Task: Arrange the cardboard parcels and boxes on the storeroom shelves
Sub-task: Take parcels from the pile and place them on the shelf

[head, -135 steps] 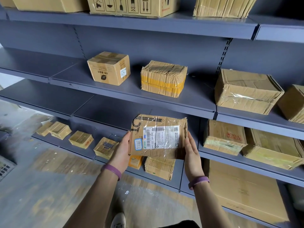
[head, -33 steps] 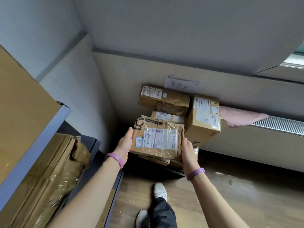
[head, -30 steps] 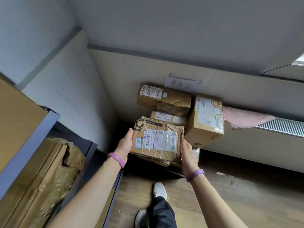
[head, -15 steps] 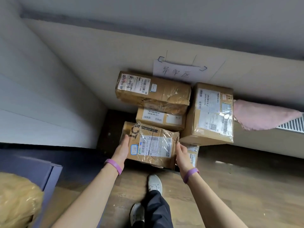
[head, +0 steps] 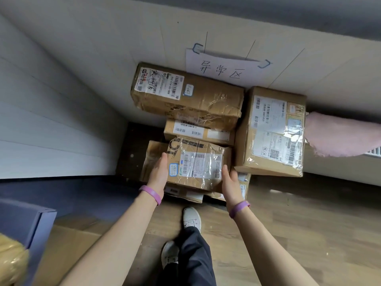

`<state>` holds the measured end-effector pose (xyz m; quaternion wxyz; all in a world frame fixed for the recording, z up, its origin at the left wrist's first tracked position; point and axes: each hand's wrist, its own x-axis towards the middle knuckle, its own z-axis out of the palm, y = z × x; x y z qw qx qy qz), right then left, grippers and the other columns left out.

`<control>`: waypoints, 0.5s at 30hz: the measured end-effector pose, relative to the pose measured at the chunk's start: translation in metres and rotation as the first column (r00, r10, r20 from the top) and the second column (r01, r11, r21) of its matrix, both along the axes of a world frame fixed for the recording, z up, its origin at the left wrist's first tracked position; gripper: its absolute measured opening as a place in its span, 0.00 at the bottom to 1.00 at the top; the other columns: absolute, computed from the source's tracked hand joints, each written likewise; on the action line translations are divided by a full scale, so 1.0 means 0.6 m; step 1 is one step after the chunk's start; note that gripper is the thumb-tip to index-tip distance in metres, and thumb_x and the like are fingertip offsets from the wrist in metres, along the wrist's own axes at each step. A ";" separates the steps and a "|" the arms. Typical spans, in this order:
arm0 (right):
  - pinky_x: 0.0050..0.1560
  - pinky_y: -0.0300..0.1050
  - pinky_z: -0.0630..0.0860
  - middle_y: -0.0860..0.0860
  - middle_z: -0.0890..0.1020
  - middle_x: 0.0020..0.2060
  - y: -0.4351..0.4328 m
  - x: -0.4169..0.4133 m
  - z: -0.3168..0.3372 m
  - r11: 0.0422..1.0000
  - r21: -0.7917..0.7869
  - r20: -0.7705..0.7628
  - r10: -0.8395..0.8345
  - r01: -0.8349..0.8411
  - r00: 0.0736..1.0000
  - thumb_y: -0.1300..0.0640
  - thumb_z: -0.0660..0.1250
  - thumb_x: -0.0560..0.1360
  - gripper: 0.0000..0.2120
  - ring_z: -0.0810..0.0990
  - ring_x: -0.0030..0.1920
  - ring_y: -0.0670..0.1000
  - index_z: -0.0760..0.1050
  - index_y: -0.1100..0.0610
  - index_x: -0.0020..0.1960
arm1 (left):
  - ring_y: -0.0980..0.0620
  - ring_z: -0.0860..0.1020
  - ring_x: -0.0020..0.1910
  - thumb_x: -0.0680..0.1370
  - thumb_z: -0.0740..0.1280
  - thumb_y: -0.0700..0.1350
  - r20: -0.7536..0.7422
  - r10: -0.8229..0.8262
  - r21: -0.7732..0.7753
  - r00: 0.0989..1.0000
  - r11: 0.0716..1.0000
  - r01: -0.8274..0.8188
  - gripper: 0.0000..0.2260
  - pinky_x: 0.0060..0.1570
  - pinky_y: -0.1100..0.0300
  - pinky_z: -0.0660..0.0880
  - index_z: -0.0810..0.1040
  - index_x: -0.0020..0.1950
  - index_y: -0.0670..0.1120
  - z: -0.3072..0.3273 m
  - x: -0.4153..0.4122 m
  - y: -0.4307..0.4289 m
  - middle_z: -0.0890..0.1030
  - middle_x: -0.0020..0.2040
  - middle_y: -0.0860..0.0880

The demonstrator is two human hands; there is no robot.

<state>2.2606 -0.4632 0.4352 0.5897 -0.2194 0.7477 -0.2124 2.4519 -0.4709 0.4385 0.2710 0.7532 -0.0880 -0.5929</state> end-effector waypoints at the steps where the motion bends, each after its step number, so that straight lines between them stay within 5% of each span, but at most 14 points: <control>1: 0.72 0.46 0.59 0.53 0.64 0.76 0.000 -0.001 -0.001 1.000 0.005 -0.006 0.000 0.000 1.000 0.45 0.54 0.84 0.29 0.62 0.76 0.54 0.55 0.59 0.79 | 0.47 0.79 0.59 0.85 0.53 0.59 0.004 0.008 0.006 1.000 1.000 -0.008 0.22 0.54 0.57 0.72 0.79 0.65 0.48 0.004 0.000 0.000 0.82 0.60 0.46; 4: 0.72 0.48 0.60 0.55 0.68 0.73 0.002 0.002 0.009 1.000 0.000 -0.035 -0.021 0.021 0.999 0.45 0.56 0.84 0.29 0.65 0.74 0.55 0.58 0.61 0.78 | 0.47 0.79 0.55 0.85 0.53 0.58 0.005 0.028 0.010 1.000 1.000 -0.028 0.21 0.49 0.57 0.72 0.79 0.64 0.47 0.022 0.003 0.003 0.82 0.58 0.45; 8: 0.72 0.49 0.65 0.55 0.73 0.61 0.012 0.003 0.042 0.994 -0.060 -0.033 -0.088 0.086 0.996 0.44 0.63 0.79 0.26 0.72 0.64 0.53 0.67 0.59 0.71 | 0.48 0.78 0.58 0.85 0.54 0.57 0.007 0.006 -0.016 1.000 1.000 -0.006 0.16 0.64 0.51 0.72 0.79 0.50 0.54 0.048 0.012 0.017 0.83 0.58 0.47; 10: 0.68 0.41 0.65 0.54 0.73 0.67 0.018 0.004 0.064 0.991 -0.099 -0.044 -0.090 0.085 0.995 0.52 0.62 0.82 0.23 0.71 0.68 0.52 0.66 0.60 0.74 | 0.49 0.78 0.59 0.85 0.56 0.57 0.025 -0.005 -0.041 1.000 0.999 0.006 0.14 0.68 0.49 0.70 0.78 0.48 0.56 0.060 0.017 0.025 0.82 0.56 0.50; 15: 0.69 0.44 0.65 0.52 0.71 0.71 0.031 0.019 0.134 0.975 -0.221 -0.053 -0.045 0.032 0.998 0.55 0.61 0.83 0.21 0.70 0.71 0.52 0.66 0.57 0.75 | 0.59 0.73 0.45 0.85 0.56 0.54 0.031 0.005 -0.109 1.000 0.994 -0.002 0.11 0.57 0.59 0.63 0.72 0.62 0.53 0.143 0.016 0.056 0.74 0.46 0.58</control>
